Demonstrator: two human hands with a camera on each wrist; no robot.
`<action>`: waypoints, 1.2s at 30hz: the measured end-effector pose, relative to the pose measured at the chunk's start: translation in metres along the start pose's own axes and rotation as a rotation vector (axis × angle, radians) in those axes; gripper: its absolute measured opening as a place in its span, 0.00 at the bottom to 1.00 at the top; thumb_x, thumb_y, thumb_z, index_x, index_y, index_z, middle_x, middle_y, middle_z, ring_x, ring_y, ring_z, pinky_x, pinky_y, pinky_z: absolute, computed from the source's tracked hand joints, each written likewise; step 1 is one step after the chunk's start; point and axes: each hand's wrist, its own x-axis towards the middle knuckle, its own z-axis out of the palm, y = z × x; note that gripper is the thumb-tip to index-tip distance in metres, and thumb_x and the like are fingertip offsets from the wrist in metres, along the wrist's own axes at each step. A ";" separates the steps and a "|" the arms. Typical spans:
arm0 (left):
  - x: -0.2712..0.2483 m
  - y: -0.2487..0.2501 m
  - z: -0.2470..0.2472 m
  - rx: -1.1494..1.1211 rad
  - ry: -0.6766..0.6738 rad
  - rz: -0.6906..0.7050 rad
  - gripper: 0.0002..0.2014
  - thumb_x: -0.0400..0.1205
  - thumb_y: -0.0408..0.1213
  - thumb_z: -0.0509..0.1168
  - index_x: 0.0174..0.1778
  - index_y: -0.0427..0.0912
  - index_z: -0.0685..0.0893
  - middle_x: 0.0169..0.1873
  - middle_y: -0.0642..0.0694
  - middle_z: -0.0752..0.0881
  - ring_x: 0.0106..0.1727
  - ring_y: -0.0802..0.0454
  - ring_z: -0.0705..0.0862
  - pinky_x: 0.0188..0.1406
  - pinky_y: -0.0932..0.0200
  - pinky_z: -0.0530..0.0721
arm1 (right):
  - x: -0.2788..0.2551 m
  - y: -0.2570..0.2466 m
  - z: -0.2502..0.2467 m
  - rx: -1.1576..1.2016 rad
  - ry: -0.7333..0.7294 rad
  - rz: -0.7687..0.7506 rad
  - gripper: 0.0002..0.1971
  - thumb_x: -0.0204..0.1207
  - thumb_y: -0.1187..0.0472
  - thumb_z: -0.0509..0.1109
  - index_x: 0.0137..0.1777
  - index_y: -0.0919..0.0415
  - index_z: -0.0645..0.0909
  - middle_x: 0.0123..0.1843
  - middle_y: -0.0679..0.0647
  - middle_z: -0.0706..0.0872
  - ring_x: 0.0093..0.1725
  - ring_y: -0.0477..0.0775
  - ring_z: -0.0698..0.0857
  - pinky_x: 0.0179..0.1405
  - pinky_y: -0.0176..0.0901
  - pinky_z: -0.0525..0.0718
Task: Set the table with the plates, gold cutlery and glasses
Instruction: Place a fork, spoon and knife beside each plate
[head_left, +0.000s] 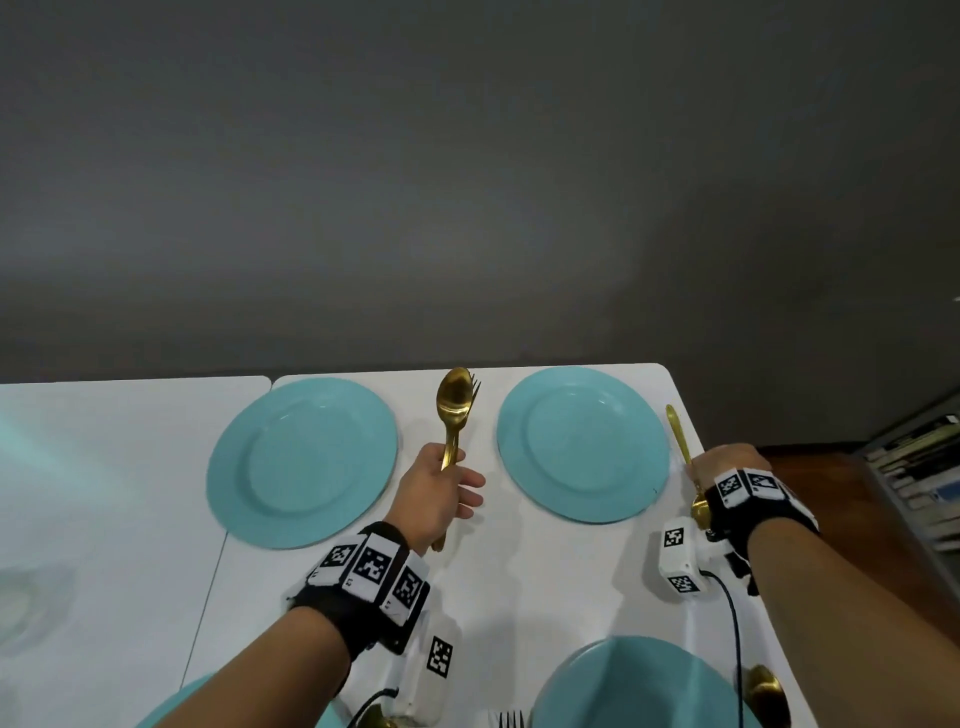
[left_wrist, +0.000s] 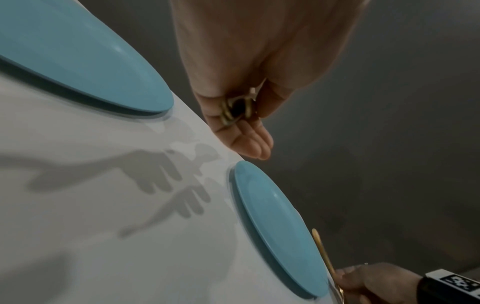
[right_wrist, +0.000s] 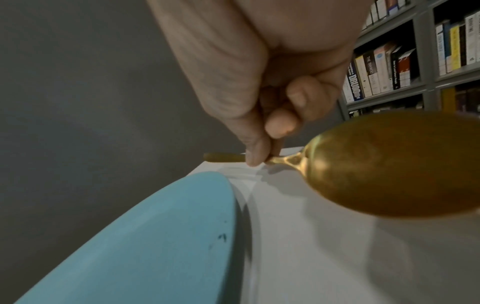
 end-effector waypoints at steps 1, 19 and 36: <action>0.002 0.000 0.001 -0.004 0.001 -0.002 0.07 0.85 0.30 0.51 0.56 0.40 0.70 0.43 0.39 0.85 0.38 0.45 0.82 0.38 0.56 0.82 | 0.005 -0.001 0.002 0.006 -0.009 0.020 0.15 0.78 0.57 0.67 0.59 0.66 0.81 0.58 0.59 0.84 0.60 0.59 0.84 0.58 0.44 0.83; 0.026 -0.009 0.003 -0.028 0.012 -0.028 0.07 0.85 0.30 0.52 0.57 0.39 0.71 0.41 0.40 0.85 0.37 0.46 0.82 0.37 0.58 0.82 | 0.042 -0.028 -0.003 0.047 0.073 0.039 0.25 0.75 0.45 0.71 0.62 0.64 0.80 0.59 0.59 0.84 0.54 0.59 0.81 0.55 0.43 0.80; 0.016 -0.004 -0.005 -0.049 0.025 -0.111 0.04 0.85 0.33 0.55 0.53 0.44 0.71 0.41 0.44 0.89 0.27 0.53 0.73 0.26 0.64 0.74 | -0.007 -0.054 -0.021 0.203 0.323 -0.317 0.14 0.78 0.55 0.67 0.53 0.63 0.87 0.57 0.60 0.88 0.58 0.61 0.85 0.52 0.41 0.79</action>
